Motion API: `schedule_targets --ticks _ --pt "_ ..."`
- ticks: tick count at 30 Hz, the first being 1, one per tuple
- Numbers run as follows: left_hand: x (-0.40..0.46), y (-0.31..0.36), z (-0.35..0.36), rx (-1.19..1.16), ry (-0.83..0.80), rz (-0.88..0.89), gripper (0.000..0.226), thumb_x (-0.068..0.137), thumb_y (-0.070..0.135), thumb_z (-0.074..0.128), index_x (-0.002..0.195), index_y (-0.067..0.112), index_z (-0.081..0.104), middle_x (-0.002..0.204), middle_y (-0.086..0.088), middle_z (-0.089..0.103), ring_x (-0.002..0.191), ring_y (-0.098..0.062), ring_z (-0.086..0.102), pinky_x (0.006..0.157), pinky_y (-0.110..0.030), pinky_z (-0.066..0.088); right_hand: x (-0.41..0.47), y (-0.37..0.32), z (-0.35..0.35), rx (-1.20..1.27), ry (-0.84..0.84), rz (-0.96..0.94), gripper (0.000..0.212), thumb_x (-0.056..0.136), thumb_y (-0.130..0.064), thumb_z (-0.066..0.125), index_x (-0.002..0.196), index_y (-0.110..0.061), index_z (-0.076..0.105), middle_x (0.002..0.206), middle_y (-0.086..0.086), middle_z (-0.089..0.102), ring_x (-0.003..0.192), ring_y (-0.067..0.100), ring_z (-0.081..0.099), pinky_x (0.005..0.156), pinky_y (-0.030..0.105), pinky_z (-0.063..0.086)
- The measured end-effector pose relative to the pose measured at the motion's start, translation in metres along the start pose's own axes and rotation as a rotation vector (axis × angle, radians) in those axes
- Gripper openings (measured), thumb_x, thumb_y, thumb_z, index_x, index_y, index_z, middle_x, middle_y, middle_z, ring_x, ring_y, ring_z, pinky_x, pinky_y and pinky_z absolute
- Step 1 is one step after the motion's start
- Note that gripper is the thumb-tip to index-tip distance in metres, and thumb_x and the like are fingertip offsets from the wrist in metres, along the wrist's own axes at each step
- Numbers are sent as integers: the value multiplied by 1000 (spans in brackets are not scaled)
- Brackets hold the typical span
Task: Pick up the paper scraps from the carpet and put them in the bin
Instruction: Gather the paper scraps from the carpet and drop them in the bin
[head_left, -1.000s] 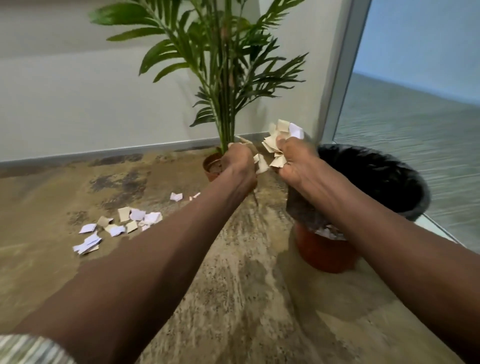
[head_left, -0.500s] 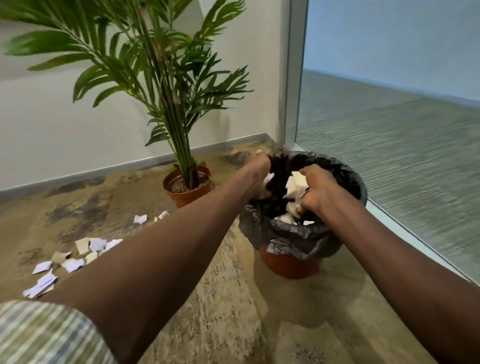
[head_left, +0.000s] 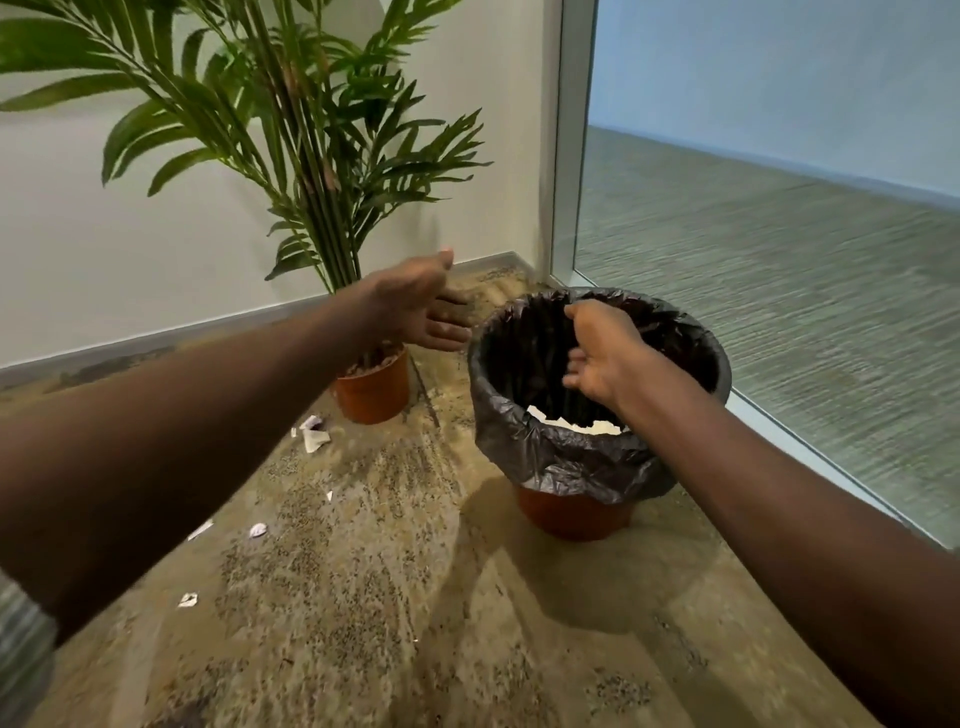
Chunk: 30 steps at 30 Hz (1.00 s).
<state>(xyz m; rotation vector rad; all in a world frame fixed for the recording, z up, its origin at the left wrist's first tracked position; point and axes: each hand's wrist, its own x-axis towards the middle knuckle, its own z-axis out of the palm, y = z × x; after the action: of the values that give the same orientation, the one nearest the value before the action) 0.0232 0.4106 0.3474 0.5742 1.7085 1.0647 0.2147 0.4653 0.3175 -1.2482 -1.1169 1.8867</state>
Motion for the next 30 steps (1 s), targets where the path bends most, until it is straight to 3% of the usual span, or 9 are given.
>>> schedule_targets --ticks 1,2,3,7,11,17,23,27,30 --pt "1 -4 -18 21 22 8 65 98 60 31 115 4 58 117 -21 65 108 -36 62 87 -46 53 -1 1 14 -53 -23 -32 13 99 -13 43 91 -19 34 73 -4 48 59 6 44 42 22 53" --pt "2 -9 -36 43 56 15 63 98 59 33 115 4 59 116 -20 66 107 -35 62 90 -45 52 -3 1 28 -98 -53 -49 7 99 -16 43 95 -20 39 67 -6 37 53 6 33 29 14 35" --pt "5 -16 -56 69 88 14 62 98 57 34 117 4 59 116 -20 66 108 -35 62 93 -46 50 -6 3 45 -162 -90 -53 5 100 -18 42 95 -20 45 66 -6 32 52 8 27 28 15 24" --pt "15 -52 -130 180 118 -25 57 97 56 41 116 6 61 111 -16 69 106 -31 63 90 -43 51 -15 19 114 -395 -260 -93 29 102 -14 37 76 -16 50 66 0 43 55 9 38 51 19 30" --pt "14 -75 -204 306 164 -78 35 98 47 47 107 17 63 107 -12 66 101 -27 62 74 -39 52 -17 45 178 -518 -313 -141 27 99 -6 42 78 -10 58 67 5 53 61 14 50 63 25 43" --pt "20 -107 -274 355 200 -109 45 94 56 48 97 13 58 107 -11 65 96 -26 62 72 -37 50 -7 80 251 -595 -264 -83 22 97 1 44 82 -4 59 67 10 52 54 14 42 52 23 31" --pt "21 -139 -307 375 150 -126 44 98 50 46 118 12 56 109 -10 62 94 -24 59 75 -36 49 -1 93 309 -838 -176 -115 15 96 -2 52 103 3 64 73 11 60 53 14 53 49 22 44" --pt "20 -153 -318 363 120 -134 48 98 49 46 126 11 54 115 -11 60 99 -25 56 83 -38 48 0 93 340 -1027 -197 -155 21 92 -7 61 111 2 63 99 14 70 82 20 68 74 30 57" --pt "22 -165 -325 412 107 -124 47 98 47 48 129 12 54 113 -9 60 97 -24 57 84 -39 48 1 92 350 -1204 -249 -203 30 88 -14 67 116 -3 63 113 12 66 102 23 65 84 31 57"
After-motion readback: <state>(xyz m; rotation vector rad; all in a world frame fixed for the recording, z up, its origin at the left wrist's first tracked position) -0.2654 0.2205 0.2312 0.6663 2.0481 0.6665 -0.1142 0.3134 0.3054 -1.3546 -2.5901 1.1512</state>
